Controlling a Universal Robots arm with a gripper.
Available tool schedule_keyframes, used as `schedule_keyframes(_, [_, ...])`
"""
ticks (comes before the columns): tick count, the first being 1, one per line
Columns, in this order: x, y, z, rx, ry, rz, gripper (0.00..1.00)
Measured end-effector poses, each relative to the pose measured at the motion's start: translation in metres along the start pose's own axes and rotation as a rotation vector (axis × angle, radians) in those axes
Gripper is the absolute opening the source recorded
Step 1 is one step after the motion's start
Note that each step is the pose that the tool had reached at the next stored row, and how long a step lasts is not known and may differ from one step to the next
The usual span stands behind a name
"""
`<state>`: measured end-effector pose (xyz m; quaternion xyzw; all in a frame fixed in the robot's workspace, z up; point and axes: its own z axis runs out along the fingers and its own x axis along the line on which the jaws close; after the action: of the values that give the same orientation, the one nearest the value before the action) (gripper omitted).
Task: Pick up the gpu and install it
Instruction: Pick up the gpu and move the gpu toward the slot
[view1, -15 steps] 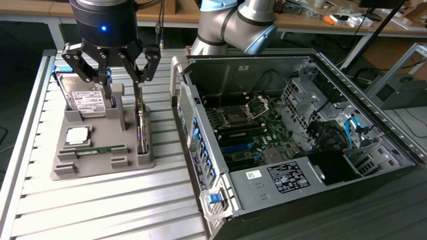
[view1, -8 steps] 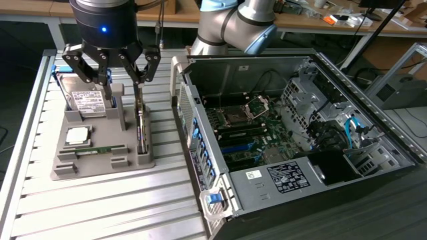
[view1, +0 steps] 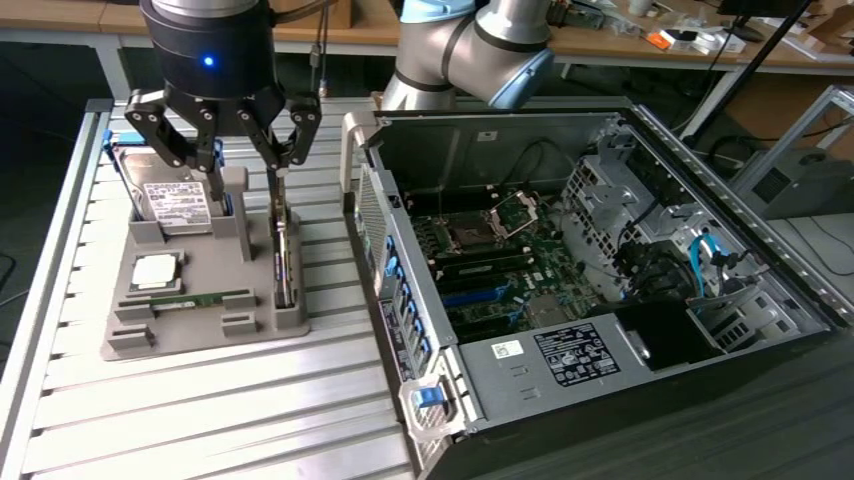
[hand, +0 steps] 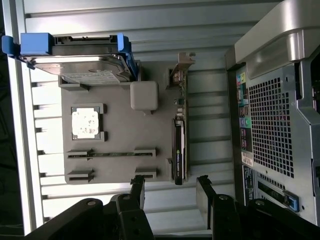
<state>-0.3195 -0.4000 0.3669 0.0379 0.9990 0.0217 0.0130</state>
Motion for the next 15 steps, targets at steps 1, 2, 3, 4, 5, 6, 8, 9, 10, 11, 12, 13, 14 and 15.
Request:
schedule_keyframes(1, [0.0, 0.0, 0.0002, 0.0, 0.0, 0.0, 0.54])
schedule_keyframes(2, [0.0, 0.0, 0.0003, 0.0, 0.0, 0.0, 0.54])
schedule_keyframes(3, [0.0, 0.0, 0.0005, 0.0, 0.0, 0.0, 0.54])
schedule_keyframes(4, [0.0, 0.0, 0.0007, 0.0, 0.0, 0.0, 0.54])
schedule_keyframes(5, [0.0, 0.0, 0.0009, 0.0, 0.0, 0.0, 0.54])
schedule_keyframes(6, [0.0, -0.0001, 0.0015, 0.0, 0.0, 0.0, 0.54])
schedule_keyframes(8, [0.0001, -0.0001, 0.0024, 0.0, -0.0001, 0.0, 0.54])
schedule_keyframes(9, [0.0001, -0.0001, 0.0026, 0.0, 0.0, 0.0, 0.54])
schedule_keyframes(10, [0.0001, -0.0001, 0.0028, -0.0001, -0.0001, 0.0, 0.54])
schedule_keyframes(11, [0.0001, -0.0001, 0.0029, 0.0, -0.0001, 0.0, 0.54])
schedule_keyframes(12, [0.0001, -0.0001, 0.0032, 0.0, -0.0001, 0.0, 0.54])
schedule_keyframes(13, [0.0001, -0.0001, 0.0034, 0.0, 0.0, 0.0, 0.54])
schedule_keyframes(14, [0.0001, -0.0001, 0.0036, 0.0, -0.0001, 0.0, 0.54])
schedule_keyframes(15, [0.0001, -0.0002, 0.0039, 0.0, 0.0, 0.0, 0.54])
